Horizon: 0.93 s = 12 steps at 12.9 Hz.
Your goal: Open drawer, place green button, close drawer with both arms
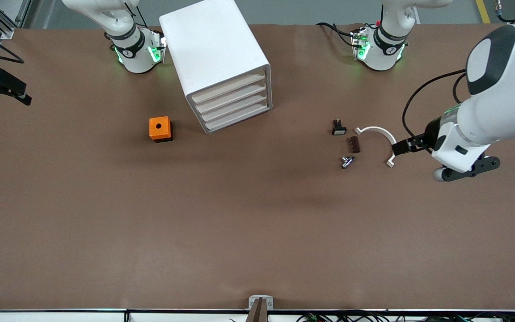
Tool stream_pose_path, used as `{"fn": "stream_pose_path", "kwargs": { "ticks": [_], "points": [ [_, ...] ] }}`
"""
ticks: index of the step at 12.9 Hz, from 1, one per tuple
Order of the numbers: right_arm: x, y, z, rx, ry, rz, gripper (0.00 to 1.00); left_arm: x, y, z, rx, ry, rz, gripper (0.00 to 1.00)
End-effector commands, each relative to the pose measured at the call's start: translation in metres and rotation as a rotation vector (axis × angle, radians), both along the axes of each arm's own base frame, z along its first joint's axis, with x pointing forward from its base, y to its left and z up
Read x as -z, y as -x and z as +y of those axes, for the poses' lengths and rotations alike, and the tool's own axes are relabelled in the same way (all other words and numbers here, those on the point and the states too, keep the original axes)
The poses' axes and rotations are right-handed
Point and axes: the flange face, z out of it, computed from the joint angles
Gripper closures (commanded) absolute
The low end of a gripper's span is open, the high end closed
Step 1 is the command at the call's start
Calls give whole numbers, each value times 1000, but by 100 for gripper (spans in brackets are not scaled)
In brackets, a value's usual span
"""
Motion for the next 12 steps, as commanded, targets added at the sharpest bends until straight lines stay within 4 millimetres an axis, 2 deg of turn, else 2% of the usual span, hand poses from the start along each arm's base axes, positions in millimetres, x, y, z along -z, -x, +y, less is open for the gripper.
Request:
{"fn": "stream_pose_path", "kwargs": {
  "ticks": [1, 4, 6, 10, 12],
  "points": [
    [-4, 6, -2, 2, 17, -14, 0, -20, 17, 29, 63, -6, 9, 0],
    [-4, 7, -2, 4, 17, -12, 0, -20, 32, 43, 112, -48, 22, 0],
    [-4, 7, -2, 7, 17, -12, 0, -20, 39, 62, 126, -42, 27, 0],
    [-4, 8, -1, 40, 3, -10, 0, -13, 56, 70, 150, -41, 22, 0],
    [-4, 8, 0, 41, 1, -10, 0, -16, 65, 71, 149, -45, -10, 0]
  ]
}}
